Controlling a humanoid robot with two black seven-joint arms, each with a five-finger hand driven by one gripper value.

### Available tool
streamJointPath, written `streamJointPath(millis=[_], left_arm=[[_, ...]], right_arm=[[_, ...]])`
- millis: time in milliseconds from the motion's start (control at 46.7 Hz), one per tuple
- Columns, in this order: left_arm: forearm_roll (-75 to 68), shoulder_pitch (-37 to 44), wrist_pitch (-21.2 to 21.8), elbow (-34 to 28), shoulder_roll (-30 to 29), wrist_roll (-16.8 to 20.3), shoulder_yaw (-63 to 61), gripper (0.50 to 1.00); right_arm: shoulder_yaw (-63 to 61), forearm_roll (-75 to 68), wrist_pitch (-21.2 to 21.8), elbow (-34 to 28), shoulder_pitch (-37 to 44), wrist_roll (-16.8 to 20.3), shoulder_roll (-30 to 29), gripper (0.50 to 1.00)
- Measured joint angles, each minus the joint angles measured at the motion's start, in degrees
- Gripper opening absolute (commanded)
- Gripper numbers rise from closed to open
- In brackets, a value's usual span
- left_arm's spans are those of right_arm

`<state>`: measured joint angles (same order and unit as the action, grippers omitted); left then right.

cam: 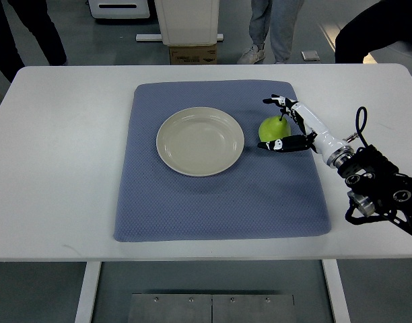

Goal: Place pear on plate with right hand
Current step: 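Close the right hand fingers around the green pear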

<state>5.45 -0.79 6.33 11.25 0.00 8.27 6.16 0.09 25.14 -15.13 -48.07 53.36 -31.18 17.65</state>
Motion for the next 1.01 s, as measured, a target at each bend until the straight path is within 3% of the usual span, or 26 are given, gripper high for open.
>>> streamJointPath(millis=[557, 664, 878, 1007], left_arm=[[0.0, 0.0, 0.0, 0.0, 0.0, 0.0, 0.0, 1.0], [0.0, 0.0, 0.0, 0.0, 0.0, 0.0, 0.0, 1.0], [0.0, 0.0, 0.0, 0.0, 0.0, 0.0, 0.0, 1.0], [0.0, 0.0, 0.0, 0.0, 0.0, 0.0, 0.0, 1.0]], right_arm=[[5.3, 0.0, 0.0, 5.5, 1.8, -0.4, -2.4, 1.0], [5.4, 0.0, 0.0, 5.5, 1.8, -0.3, -2.3, 0.979], [8.2, 0.0, 0.0, 5.9, 2.5, -0.1, -2.4, 0.899], [9.3, 0.0, 0.0, 6.0, 2.8, 0.0, -2.5, 0.787]])
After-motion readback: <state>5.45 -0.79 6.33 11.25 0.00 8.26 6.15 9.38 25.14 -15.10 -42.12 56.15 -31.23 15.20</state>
